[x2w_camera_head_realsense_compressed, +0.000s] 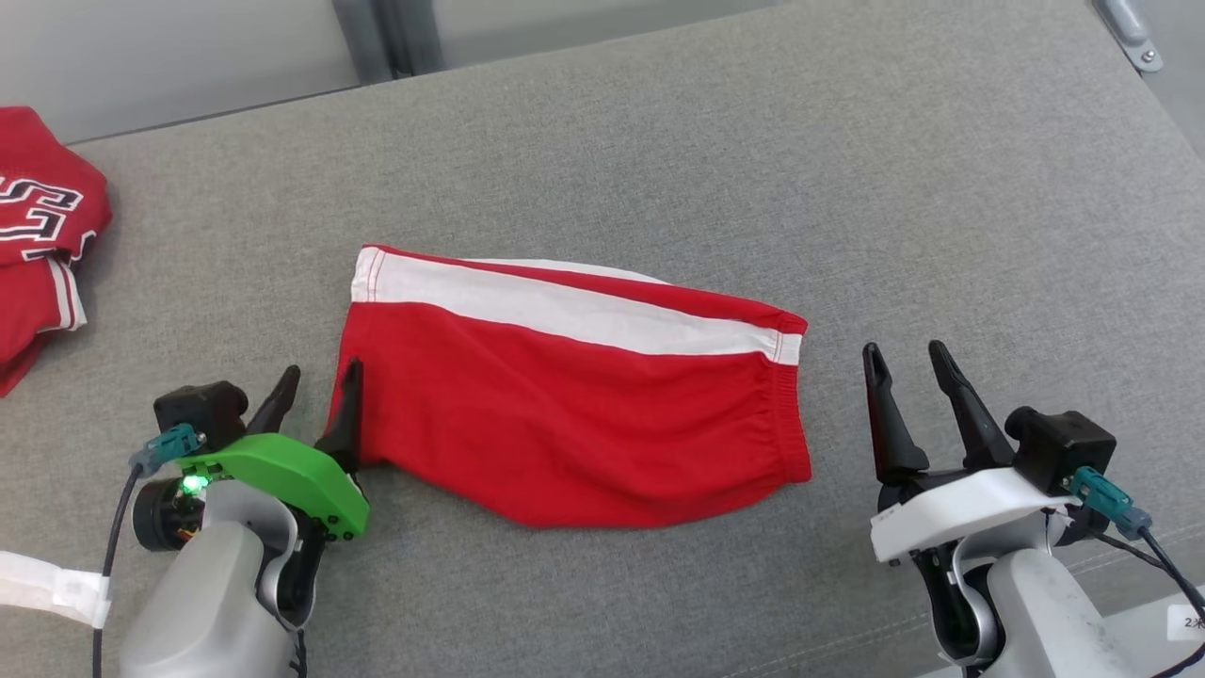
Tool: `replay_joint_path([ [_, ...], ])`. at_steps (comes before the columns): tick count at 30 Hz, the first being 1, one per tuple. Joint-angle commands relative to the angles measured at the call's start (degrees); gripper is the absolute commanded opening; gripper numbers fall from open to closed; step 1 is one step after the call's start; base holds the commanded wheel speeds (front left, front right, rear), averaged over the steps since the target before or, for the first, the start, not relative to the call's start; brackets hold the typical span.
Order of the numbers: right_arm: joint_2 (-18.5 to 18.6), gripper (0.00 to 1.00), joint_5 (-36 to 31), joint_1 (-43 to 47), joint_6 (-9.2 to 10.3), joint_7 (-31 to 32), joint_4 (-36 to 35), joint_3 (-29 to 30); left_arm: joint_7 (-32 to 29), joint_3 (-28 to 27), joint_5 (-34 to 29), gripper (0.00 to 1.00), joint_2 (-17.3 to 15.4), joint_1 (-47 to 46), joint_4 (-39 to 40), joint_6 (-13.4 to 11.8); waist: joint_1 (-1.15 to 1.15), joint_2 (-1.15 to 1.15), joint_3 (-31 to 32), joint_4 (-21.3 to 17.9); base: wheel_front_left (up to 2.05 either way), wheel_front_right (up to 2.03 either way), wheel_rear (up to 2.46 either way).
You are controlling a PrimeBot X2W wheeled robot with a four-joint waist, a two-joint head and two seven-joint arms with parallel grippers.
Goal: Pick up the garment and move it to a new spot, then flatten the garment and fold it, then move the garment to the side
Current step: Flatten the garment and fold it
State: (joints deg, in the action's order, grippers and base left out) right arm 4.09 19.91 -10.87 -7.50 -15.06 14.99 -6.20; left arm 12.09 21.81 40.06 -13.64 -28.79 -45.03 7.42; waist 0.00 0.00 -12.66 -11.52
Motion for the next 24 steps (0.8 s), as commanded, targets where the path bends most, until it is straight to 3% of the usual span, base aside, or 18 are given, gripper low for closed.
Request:
replay_joint_path([
  [1, 0.08, 1.00, -0.66, 0.73, 0.02, -0.15, -0.45, 0.42, -1.00, 0.43, 0.74, 1.00, -0.33, 1.12, 0.64, 0.06, 0.00, 0.00, 1.12, -0.02, 0.00, 0.00, 0.00],
  [12, -0.06, 1.00, -0.49, 1.42, 0.02, 0.52, -2.01, 0.87, -10.03, 1.82, 2.18, 1.00, -0.81, 2.74, 2.19, -2.84, 0.00, 0.00, 0.83, -1.58, 0.00, 0.00, 0.00],
  [18, -0.18, 1.00, -0.44, 1.20, 0.02, 0.44, -2.17, 0.85, -12.69, 2.51, 2.76, 1.00, -0.81, 3.26, 3.86, -3.15, 0.00, 0.00, 0.54, -2.46, 0.00, 0.00, 0.00],
  [20, -0.24, 1.00, -0.35, 1.06, 0.02, 0.40, -2.08, 0.85, -13.62, 2.88, 3.03, 0.38, -0.71, 3.53, 4.37, -3.01, 0.00, 0.00, 0.56, -2.62, 0.00, 0.00, 0.00],
  [21, -0.27, 1.00, -0.33, 1.02, 0.02, 0.38, -2.04, 0.87, -14.00, 3.04, 3.09, 0.12, -0.76, 3.64, 4.55, -2.99, 0.00, 0.00, 0.57, -2.65, 0.00, 0.00, 0.00],
  [22, -0.29, 1.00, -0.33, 1.01, 0.02, 0.36, -1.98, 0.91, -14.40, 3.21, 3.19, 0.00, -0.77, 3.81, 4.79, -3.05, 0.00, 0.00, 0.61, -2.66, 0.00, 0.00, 0.00],
  [24, -0.32, 1.00, -0.34, 1.04, 0.02, 0.32, -1.86, 1.01, -15.00, 3.42, 3.26, 0.00, -0.83, 4.24, 5.30, -3.21, 0.00, 0.00, 0.71, -2.61, 0.00, 0.00, 0.00],
])
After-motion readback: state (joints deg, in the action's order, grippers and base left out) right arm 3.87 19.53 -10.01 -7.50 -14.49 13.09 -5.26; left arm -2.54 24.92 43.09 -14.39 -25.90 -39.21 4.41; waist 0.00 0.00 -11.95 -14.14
